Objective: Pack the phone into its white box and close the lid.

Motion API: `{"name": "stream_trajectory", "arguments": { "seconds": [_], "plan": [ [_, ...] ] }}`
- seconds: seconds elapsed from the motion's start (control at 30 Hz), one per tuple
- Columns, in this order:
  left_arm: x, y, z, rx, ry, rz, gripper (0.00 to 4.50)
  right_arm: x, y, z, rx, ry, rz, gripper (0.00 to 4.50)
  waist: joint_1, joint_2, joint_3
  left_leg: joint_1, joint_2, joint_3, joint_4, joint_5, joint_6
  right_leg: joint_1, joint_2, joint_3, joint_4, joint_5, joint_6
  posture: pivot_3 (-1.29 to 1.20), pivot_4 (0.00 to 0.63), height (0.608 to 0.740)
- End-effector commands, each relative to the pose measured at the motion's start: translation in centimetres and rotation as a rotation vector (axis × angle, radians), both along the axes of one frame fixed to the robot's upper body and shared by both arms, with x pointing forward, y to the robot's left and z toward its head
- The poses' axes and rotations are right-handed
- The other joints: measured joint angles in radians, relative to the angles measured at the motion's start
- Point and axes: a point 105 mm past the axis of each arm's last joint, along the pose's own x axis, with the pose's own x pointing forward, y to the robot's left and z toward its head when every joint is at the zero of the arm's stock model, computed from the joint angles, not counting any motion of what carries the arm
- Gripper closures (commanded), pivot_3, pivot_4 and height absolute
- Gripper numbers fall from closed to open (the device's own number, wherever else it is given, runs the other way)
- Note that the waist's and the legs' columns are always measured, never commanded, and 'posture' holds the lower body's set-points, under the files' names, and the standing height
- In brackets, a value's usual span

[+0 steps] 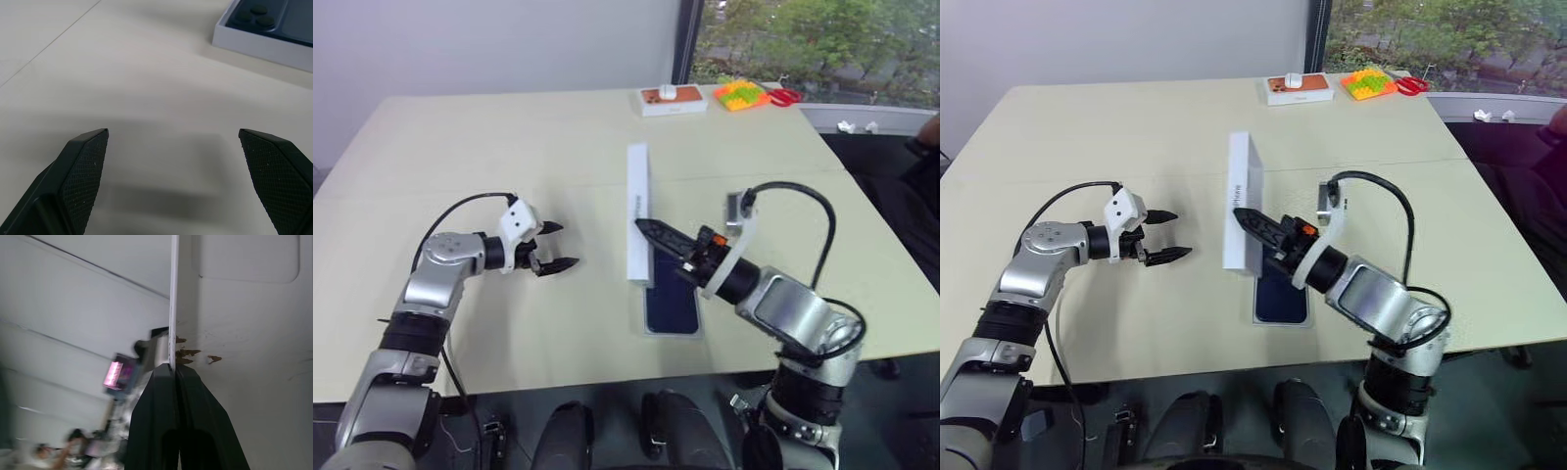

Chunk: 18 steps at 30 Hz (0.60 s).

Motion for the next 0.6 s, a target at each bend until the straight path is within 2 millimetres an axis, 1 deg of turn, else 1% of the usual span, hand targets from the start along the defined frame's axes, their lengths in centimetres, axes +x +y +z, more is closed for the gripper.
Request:
{"name": "stream_trajectory", "arguments": {
  "seconds": [0.03, 0.13, 0.27, 0.33, 0.43, 0.53, 0.6],
  "plan": [
    [0.1, -0.1, 1.2, -0.003, -0.057, -0.005, 0.00, -0.4, 1.4, 0.1, 0.090, 0.106, 0.001, 4.48, 0.002, 0.000, 0.000, 0.000, 0.001, 0.000, 0.000, 0.000, 0.000, 0.000, 0.001, 0.000, 0.000, 0.000, 0.000, 0.00, 0.150, 0.740],
    [0.1, -0.3, 1.3, -0.002, -0.058, -0.013, 0.00, 0.2, 1.8, -1.4, 0.071, 0.222, -0.023, 4.48, 0.001, 0.000, 0.000, 0.000, 0.003, 0.000, 0.000, 0.000, 0.000, -0.001, 0.002, 0.000, 0.001, 0.000, 0.000, 0.00, 0.150, 0.740],
    [0.0, -0.5, 1.5, -0.005, -0.055, -0.030, 0.00, 1.1, 1.1, -3.2, 0.048, 0.343, -0.085, 4.48, 0.003, 0.000, 0.000, 0.000, 0.003, 0.000, 0.000, 0.000, 0.000, -0.001, 0.001, 0.000, 0.000, 0.000, 0.000, 0.00, 0.150, 0.740],
    [-0.1, -0.7, 1.5, -0.010, -0.050, -0.047, 0.00, 1.2, 1.0, -3.8, 0.036, 0.374, -0.095, 4.48, 0.004, 0.000, 0.000, -0.001, 0.003, 0.000, 0.000, 0.000, 0.000, -0.001, 0.001, 0.000, 0.000, 0.000, 0.000, 0.00, 0.150, 0.740],
    [-0.4, -1.8, 1.8, -0.022, -0.056, -0.089, 0.00, 1.2, 0.8, -4.4, 0.016, 0.408, -0.112, 4.48, 0.004, 0.000, 0.000, -0.001, 0.003, 0.000, 0.000, 0.000, 0.000, -0.001, 0.001, 0.000, -0.001, 0.000, 0.000, 0.00, 0.150, 0.740],
    [-0.5, -3.2, 2.3, -0.040, -0.071, -0.130, 0.00, 1.4, 0.3, -4.3, -0.009, 0.391, -0.128, 3.58, 0.007, 0.000, 0.000, -0.001, 0.002, 0.000, 0.000, 0.000, 0.000, -0.001, 0.001, 0.000, -0.001, 0.000, 0.000, 0.00, 0.150, 0.740],
    [-0.6, -3.9, 2.6, -0.052, -0.080, -0.153, 0.00, 1.6, -0.2, -4.0, -0.017, 0.370, -0.144, 2.64, 0.007, 0.000, 0.000, -0.001, 0.002, 0.001, 0.000, 0.000, 0.000, 0.000, 0.001, 0.000, -0.001, 0.000, 0.000, 0.00, 0.150, 0.740]
  ]
}}
